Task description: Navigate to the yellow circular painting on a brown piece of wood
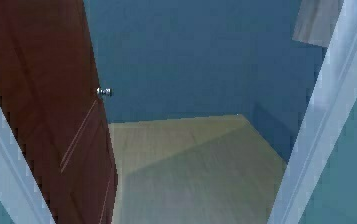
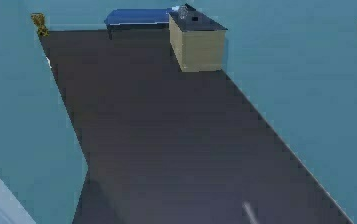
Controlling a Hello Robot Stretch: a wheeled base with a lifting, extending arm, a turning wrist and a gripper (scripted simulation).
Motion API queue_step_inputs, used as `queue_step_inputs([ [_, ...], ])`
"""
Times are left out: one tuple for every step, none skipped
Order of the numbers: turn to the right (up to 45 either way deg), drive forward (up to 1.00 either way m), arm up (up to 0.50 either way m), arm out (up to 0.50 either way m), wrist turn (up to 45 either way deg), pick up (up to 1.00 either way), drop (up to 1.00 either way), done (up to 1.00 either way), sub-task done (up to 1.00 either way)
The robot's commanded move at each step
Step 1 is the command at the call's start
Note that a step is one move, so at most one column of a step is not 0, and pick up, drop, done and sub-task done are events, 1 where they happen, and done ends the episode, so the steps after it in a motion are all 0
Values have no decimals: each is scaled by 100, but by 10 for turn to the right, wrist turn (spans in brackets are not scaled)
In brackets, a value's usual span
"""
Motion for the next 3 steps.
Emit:
queue_step_inputs([
  [30,0,0,0,0,0,0,0,0],
  [60,0,0,0,0,0,0,0,0],
  [0,90,0,0,0,0,0,0,0],
])
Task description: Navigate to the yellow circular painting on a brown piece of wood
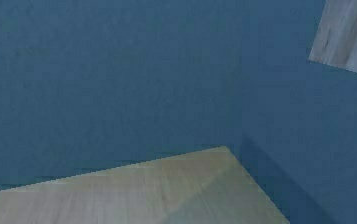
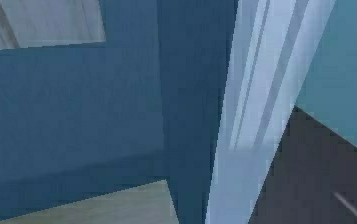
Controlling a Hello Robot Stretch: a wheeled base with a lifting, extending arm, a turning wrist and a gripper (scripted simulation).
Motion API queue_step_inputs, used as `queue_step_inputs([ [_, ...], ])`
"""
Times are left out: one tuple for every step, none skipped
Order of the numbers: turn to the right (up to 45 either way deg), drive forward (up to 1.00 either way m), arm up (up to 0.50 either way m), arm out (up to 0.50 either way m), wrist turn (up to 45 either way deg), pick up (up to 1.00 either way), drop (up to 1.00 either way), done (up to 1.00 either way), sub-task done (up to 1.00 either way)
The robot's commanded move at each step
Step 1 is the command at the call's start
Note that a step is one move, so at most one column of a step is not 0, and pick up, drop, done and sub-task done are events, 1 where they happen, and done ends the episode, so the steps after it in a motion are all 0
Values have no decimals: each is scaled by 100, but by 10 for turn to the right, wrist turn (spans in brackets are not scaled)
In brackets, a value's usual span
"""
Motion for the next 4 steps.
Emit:
queue_step_inputs([
  [-90,0,0,0,0,0,0,0,0],
  [0,30,0,0,0,0,0,0,0],
  [-240,0,0,0,0,0,0,0,0],
  [0,45,0,0,0,0,0,0,0],
])
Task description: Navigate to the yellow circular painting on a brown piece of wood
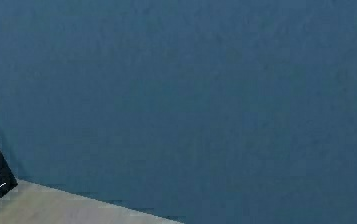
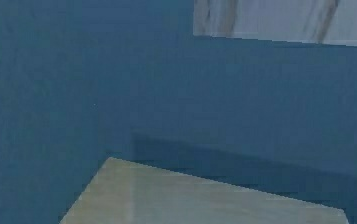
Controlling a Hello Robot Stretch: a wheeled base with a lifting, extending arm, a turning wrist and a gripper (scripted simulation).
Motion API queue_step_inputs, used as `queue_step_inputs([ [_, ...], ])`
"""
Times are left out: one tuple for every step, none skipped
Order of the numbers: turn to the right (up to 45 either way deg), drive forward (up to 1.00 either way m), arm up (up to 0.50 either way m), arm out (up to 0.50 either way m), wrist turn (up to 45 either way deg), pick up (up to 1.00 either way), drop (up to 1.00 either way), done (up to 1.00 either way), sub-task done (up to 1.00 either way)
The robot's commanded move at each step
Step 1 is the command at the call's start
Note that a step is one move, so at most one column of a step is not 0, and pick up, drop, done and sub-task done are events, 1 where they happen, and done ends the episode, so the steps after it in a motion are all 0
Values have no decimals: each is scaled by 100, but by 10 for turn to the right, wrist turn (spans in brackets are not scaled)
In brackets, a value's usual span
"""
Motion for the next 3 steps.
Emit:
queue_step_inputs([
  [90,0,0,0,0,0,0,0,0],
  [0,30,0,0,0,0,0,0,0],
  [-450,0,0,0,0,0,0,0,0],
])
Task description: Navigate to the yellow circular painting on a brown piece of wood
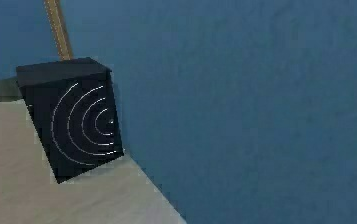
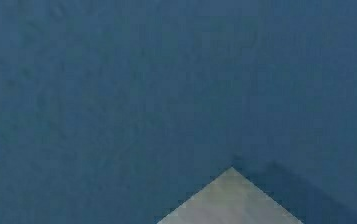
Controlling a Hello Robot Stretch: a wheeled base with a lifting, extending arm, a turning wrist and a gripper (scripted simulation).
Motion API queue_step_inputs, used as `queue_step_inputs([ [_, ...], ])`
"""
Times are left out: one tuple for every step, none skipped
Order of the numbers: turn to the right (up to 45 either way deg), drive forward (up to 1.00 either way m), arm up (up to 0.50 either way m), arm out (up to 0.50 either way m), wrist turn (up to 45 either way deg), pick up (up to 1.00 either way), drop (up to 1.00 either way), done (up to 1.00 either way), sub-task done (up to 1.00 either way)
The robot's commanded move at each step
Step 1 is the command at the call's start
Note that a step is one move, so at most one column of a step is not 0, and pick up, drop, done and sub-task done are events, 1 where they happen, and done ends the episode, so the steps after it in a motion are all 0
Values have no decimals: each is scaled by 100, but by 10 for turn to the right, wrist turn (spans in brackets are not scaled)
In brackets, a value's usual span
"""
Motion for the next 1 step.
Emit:
queue_step_inputs([
  [-450,0,0,0,0,0,0,0,0],
])
